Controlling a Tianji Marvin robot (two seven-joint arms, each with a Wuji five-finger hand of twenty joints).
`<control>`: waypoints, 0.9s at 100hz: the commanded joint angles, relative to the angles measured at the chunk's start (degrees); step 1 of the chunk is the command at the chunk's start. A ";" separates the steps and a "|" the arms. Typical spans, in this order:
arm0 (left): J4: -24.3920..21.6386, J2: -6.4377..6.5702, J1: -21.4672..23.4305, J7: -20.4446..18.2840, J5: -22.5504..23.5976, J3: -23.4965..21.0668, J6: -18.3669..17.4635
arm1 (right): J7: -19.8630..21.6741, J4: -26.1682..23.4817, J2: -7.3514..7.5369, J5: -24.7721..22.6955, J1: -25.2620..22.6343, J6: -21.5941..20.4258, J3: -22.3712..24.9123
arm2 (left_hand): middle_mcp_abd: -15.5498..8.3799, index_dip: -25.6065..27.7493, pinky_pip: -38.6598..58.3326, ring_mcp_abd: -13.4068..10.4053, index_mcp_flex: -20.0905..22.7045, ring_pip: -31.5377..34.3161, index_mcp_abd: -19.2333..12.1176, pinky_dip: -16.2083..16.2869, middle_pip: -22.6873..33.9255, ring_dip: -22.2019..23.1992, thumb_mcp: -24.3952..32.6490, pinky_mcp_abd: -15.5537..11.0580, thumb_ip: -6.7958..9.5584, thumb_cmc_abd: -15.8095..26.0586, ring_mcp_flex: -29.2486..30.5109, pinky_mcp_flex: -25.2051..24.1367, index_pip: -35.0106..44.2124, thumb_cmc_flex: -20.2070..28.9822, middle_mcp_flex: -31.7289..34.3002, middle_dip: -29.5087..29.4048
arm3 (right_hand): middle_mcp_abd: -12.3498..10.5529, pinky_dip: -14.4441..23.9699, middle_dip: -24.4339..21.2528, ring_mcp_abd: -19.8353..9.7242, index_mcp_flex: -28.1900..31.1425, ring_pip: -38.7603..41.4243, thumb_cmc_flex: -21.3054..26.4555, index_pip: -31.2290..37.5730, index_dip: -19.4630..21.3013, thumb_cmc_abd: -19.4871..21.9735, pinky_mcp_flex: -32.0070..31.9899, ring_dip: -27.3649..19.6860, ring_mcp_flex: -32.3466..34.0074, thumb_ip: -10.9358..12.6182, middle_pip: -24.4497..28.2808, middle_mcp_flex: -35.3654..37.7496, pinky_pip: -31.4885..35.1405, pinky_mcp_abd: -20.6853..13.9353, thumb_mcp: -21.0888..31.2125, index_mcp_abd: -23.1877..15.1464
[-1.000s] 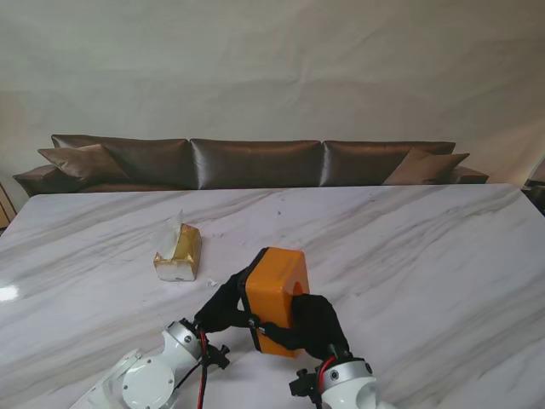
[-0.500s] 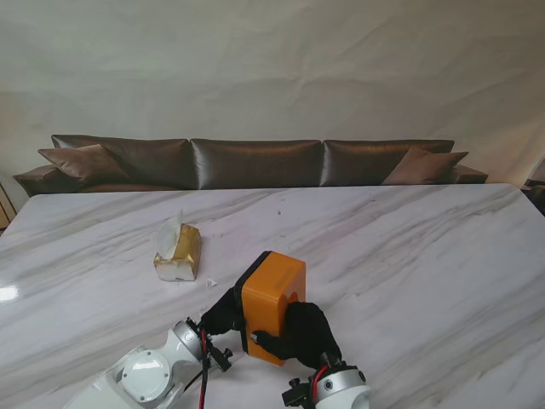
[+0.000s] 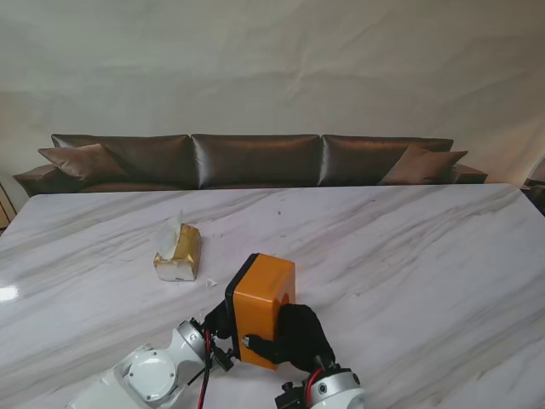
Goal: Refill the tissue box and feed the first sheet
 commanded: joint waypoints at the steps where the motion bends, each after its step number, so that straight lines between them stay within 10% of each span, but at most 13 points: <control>1: -1.05 -1.58 0.34 -1.63 -0.54 0.57 1.15 | 1.67 -1.26 -0.95 -0.91 -0.13 -0.30 -1.86 | -1.67 -0.27 0.36 0.69 -1.37 0.11 -0.37 -0.10 -2.00 -0.03 45.74 -1.08 0.97 7.42 0.26 -1.00 0.79 32.18 0.20 -0.82 | -0.53 0.38 4.66 0.21 8.42 29.90 1.71 2.60 -1.16 1.42 -0.97 5.61 5.52 2.17 15.05 8.48 15.03 -13.99 2.92 -1.69; 38: -4.65 -0.75 2.84 -1.44 1.65 -1.82 2.06 | -0.60 0.93 -1.25 -4.92 1.19 2.82 -2.32 | 3.13 -6.10 -12.38 4.10 -1.47 -4.36 2.31 -7.36 -23.45 -6.17 45.95 3.15 -3.48 6.75 -9.30 -4.22 -6.60 23.54 -3.86 -13.12 | -0.53 0.23 4.69 0.19 8.43 29.85 1.76 2.55 -1.05 1.35 -0.99 5.58 5.52 2.25 15.04 8.48 15.03 -13.99 2.87 -1.69; 90: -7.67 -2.31 7.17 8.67 9.70 -5.90 3.28 | -0.16 1.39 -1.01 -5.73 0.58 4.02 -2.18 | 2.53 -8.02 -12.22 3.96 -1.34 -3.71 2.11 -7.05 -26.61 -6.50 47.24 3.78 -3.56 7.00 -10.08 -4.85 -11.28 24.61 -4.78 -15.39 | 0.03 0.13 4.46 0.48 8.45 30.04 2.29 2.95 -1.62 -0.40 -1.02 5.75 5.50 1.53 15.25 8.53 15.03 -13.78 4.00 -0.71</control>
